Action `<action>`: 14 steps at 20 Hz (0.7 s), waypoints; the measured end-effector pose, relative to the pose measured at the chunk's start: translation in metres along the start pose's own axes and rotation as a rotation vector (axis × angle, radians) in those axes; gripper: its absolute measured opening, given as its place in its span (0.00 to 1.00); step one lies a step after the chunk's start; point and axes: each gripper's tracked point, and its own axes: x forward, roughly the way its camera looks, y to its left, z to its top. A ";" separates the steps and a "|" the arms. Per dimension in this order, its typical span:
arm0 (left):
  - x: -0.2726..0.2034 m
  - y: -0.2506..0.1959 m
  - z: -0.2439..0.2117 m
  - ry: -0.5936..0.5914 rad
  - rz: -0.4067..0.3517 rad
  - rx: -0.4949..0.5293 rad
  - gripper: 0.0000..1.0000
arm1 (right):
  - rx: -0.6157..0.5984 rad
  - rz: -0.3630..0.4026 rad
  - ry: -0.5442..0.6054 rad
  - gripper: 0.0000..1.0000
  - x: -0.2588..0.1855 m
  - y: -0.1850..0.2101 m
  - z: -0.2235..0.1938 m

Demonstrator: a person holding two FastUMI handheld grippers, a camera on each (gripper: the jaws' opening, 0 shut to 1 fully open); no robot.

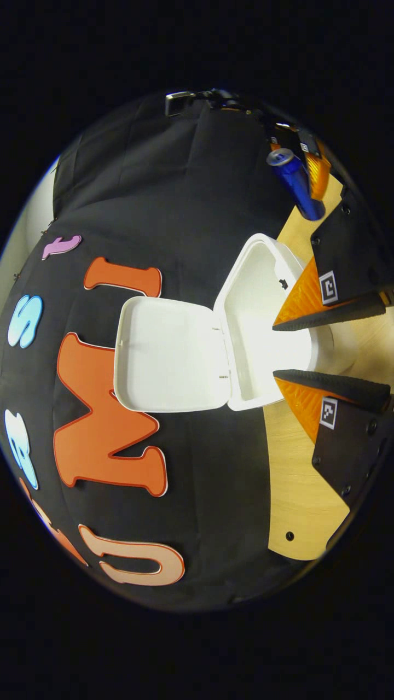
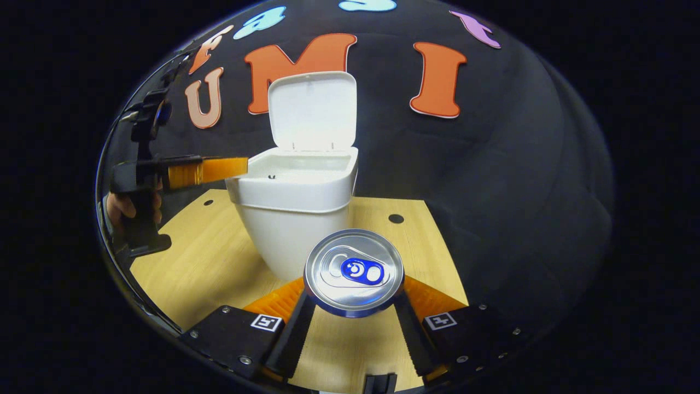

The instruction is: Press the lid of the desktop garbage bin to open it, pick up the crumpled paper on the desktop and throw it into the bin, then pick up the pop can on the desktop and drop it into the bin, and finally close the garbage bin lid.

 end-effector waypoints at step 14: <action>-0.047 0.032 -0.029 0.017 0.061 0.059 0.94 | -0.077 -0.001 -0.201 0.79 -0.018 0.002 0.126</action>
